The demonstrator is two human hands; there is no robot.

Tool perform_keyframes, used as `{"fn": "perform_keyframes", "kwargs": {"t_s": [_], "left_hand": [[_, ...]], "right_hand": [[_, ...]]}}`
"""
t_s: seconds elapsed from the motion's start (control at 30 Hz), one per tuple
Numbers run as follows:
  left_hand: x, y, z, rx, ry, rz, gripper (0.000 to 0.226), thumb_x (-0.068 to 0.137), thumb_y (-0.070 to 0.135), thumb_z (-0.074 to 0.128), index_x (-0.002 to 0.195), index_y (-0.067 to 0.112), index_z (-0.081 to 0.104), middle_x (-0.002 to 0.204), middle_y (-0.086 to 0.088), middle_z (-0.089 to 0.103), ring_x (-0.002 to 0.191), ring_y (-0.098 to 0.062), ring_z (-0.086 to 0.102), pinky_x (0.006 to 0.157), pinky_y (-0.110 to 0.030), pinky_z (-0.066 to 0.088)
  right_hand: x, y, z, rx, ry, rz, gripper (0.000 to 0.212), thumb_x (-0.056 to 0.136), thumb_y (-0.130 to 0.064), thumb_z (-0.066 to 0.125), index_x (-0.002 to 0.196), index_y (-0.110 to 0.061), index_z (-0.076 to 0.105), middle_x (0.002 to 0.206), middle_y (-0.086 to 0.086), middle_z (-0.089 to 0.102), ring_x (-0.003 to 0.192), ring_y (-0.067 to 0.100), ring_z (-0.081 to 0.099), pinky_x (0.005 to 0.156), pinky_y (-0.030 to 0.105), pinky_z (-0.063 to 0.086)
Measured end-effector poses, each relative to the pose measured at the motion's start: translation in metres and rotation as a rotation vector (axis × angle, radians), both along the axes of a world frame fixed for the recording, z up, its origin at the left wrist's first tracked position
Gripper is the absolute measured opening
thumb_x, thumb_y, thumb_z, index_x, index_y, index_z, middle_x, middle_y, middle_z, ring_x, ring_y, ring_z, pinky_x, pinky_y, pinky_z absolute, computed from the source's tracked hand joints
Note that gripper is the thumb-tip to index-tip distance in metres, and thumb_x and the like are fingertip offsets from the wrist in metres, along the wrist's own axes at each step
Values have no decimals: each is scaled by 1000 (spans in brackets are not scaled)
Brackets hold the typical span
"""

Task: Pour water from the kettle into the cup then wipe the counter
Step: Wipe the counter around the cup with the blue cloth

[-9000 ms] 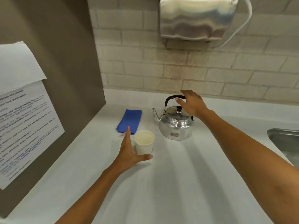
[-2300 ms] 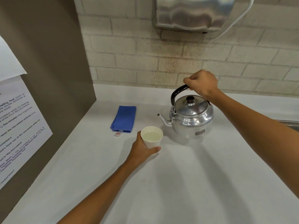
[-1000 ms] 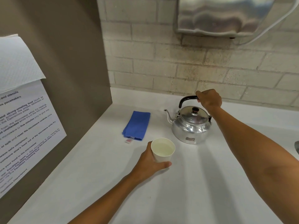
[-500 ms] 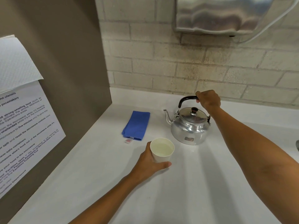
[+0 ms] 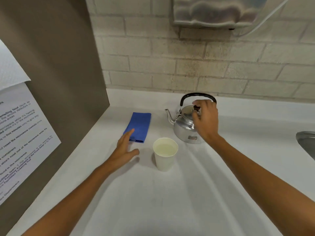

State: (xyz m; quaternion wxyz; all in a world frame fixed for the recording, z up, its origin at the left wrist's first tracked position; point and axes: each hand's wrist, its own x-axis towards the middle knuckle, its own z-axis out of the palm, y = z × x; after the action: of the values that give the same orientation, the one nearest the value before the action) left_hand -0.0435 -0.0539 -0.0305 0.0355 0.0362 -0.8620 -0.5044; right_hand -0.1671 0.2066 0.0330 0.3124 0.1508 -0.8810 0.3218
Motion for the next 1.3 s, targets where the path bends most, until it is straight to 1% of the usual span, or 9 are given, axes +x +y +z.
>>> {"fn": "perform_keyframes", "kwargs": {"t_s": [0.07, 0.13, 0.37, 0.53, 0.7, 0.87, 1.03, 1.2, 1.3], "left_hand": [[-14, -6, 3, -48, 53, 66, 69, 86, 10, 59, 142, 23, 22, 151, 0, 20, 137, -16, 21, 103, -24, 24], [-31, -10, 4, -133, 88, 100, 64, 87, 15, 58, 141, 15, 25, 150, -6, 24, 137, -20, 23, 108, -30, 26], [-85, -10, -5, -421, 75, 63, 58, 92, 30, 50, 142, 14, 26, 153, -11, 20, 141, -27, 17, 115, -42, 18], [-113, -7, -14, -676, 3, 10, 55, 96, 32, 36, 144, 15, 16, 156, -11, 11, 143, -30, 10, 115, -42, 15], [-124, -3, -34, -774, -162, -17, 60, 97, 38, 26, 145, 14, -1, 156, -12, -1, 144, -29, -2, 116, -45, 6], [-115, 9, -43, -914, -177, -68, 55, 98, 36, 15, 145, 16, -6, 156, -14, -5, 143, -32, -6, 117, -47, 1], [-70, 21, -44, -909, -80, -255, 52, 99, 30, 17, 144, 22, -7, 156, -5, -10, 143, -24, -11, 118, -40, -3], [-46, -3, -36, -637, -41, -238, 43, 98, 30, 26, 141, 25, 27, 157, 4, 7, 144, -14, 1, 115, -33, 9], [-64, 1, -27, -704, -32, -220, 53, 97, 40, 25, 145, 26, 8, 157, 3, -4, 144, -17, -5, 116, -36, 8]], "right_hand": [[22, -1, -22, 135, -65, 10, 30, 77, -7, 52, 106, -4, 59, 110, 18, 59, 102, 36, 50, 85, 42, 41], [41, 2, -44, 262, -184, 5, 34, 79, -7, 56, 113, -4, 57, 113, 18, 57, 104, 37, 50, 88, 43, 41], [80, 15, -91, 541, -511, -72, 59, 93, -48, 37, 141, -15, 27, 152, 10, 25, 139, 28, 20, 114, 41, 18], [95, 17, -108, 549, -694, -105, 64, 95, -53, 17, 147, -18, 6, 159, 10, 1, 145, 27, -3, 118, 46, 2], [98, 15, -115, 512, -713, -132, 65, 95, -54, 13, 148, -20, -3, 159, 7, -6, 145, 25, -10, 119, 45, -4], [98, 14, -120, 548, -687, -152, 65, 95, -53, 10, 147, -19, -5, 159, 7, -6, 145, 24, -10, 119, 46, -4], [96, 16, -122, 565, -668, -156, 65, 94, -54, 9, 147, -19, -5, 159, 7, -5, 145, 24, -9, 119, 46, -3], [97, 15, -123, 565, -660, -155, 65, 94, -53, 10, 147, -19, -5, 159, 7, -5, 146, 25, -8, 119, 46, -3], [97, 15, -123, 571, -660, -159, 65, 94, -53, 8, 147, -19, -6, 159, 7, -5, 145, 25, -9, 119, 47, -2]]}}
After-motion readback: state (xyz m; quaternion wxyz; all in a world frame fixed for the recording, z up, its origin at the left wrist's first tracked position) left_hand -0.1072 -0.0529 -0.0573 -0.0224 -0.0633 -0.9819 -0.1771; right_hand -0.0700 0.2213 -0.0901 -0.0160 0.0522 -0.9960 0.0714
